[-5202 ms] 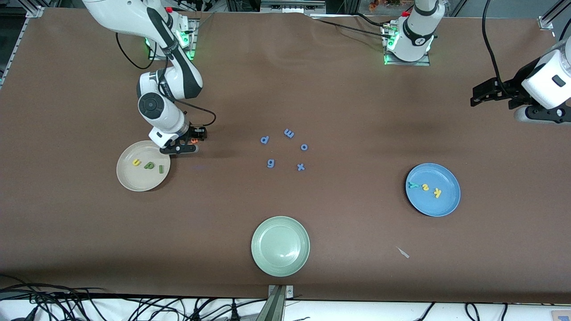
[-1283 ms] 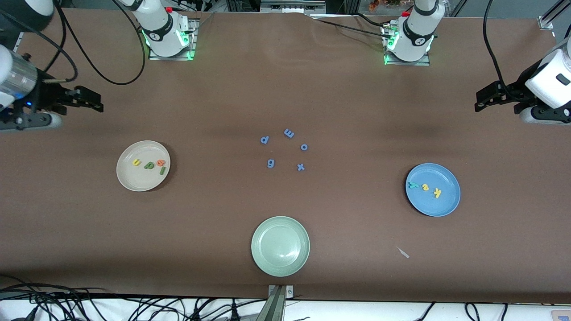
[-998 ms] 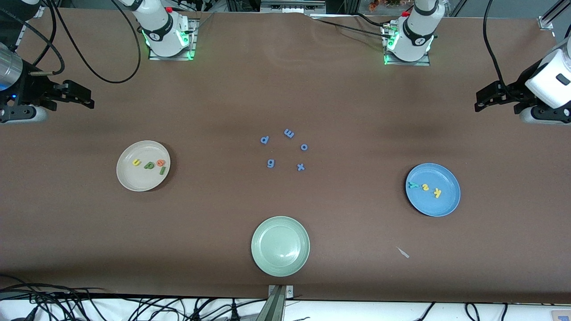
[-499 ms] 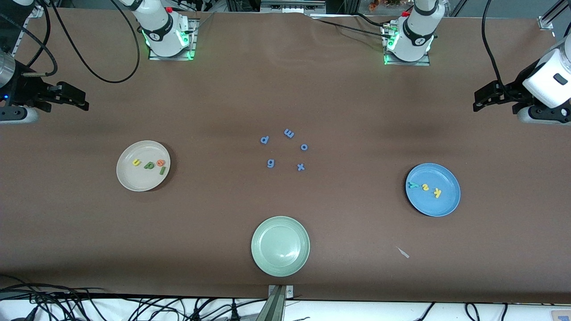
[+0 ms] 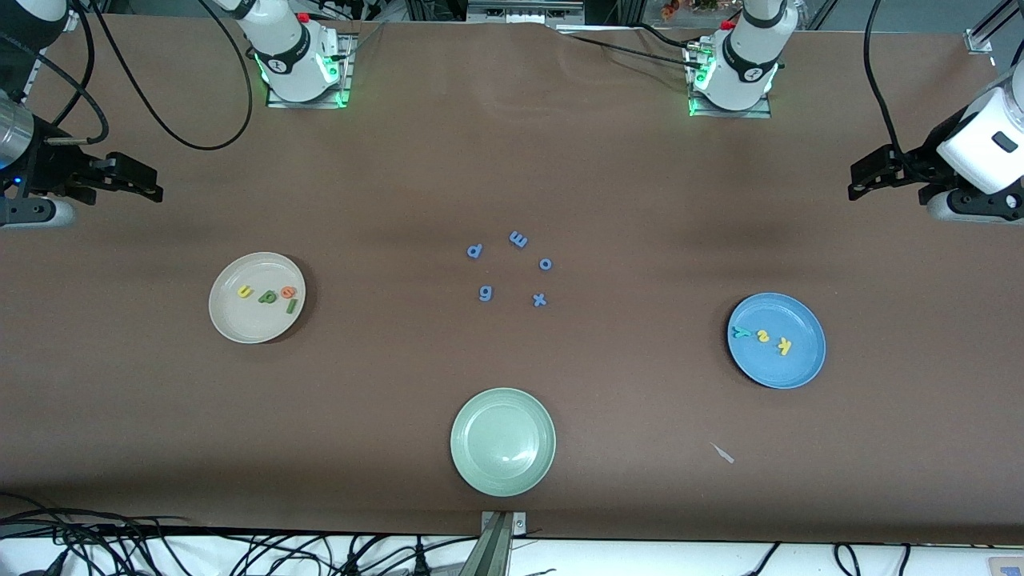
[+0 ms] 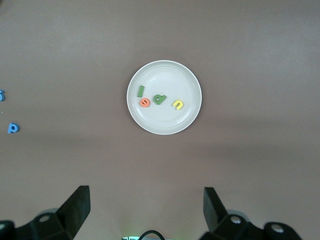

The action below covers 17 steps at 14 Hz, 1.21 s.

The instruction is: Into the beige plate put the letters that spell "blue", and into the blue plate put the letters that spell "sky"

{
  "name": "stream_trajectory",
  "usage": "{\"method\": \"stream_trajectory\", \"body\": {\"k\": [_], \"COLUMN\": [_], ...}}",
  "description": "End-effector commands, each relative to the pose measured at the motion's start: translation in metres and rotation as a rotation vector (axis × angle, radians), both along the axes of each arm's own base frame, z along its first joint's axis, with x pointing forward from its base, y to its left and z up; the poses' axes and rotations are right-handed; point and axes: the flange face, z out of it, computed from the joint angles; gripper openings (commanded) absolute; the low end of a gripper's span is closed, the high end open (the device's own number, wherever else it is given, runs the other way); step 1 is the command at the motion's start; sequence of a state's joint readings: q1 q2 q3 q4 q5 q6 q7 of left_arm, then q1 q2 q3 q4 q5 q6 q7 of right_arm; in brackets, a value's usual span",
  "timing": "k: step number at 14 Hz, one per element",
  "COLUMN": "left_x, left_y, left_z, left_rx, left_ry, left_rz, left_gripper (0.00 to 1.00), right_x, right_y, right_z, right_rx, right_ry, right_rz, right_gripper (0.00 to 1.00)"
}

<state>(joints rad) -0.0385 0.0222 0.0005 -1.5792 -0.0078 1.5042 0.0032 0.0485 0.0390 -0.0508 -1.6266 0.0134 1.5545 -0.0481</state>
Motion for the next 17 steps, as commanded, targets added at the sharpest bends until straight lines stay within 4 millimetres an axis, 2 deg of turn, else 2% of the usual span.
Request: {"method": "stream_trajectory", "body": {"k": [1,14,17], "left_x": [-0.0024,-0.0014,-0.0013], "left_y": [-0.0011,0.0012,0.0051], "left_z": [0.0049,0.0055,0.0057], "left_rx": [0.021,0.005,-0.050], "left_ry": [-0.009,-0.016,-0.014], "left_rz": [-0.010,0.009,0.029], "left_gripper": [1.00,1.00,1.00], "right_x": [0.0001,0.0084,0.0090], "right_y": [-0.0013,-0.0021,-0.0021], "right_z": [0.0019,0.0032,0.0025], "right_rx": [-0.015,-0.016,-0.016], "right_ry": [-0.008,-0.062,-0.062], "right_rz": [-0.008,-0.012,-0.012], "right_gripper": [1.00,1.00,1.00]}}
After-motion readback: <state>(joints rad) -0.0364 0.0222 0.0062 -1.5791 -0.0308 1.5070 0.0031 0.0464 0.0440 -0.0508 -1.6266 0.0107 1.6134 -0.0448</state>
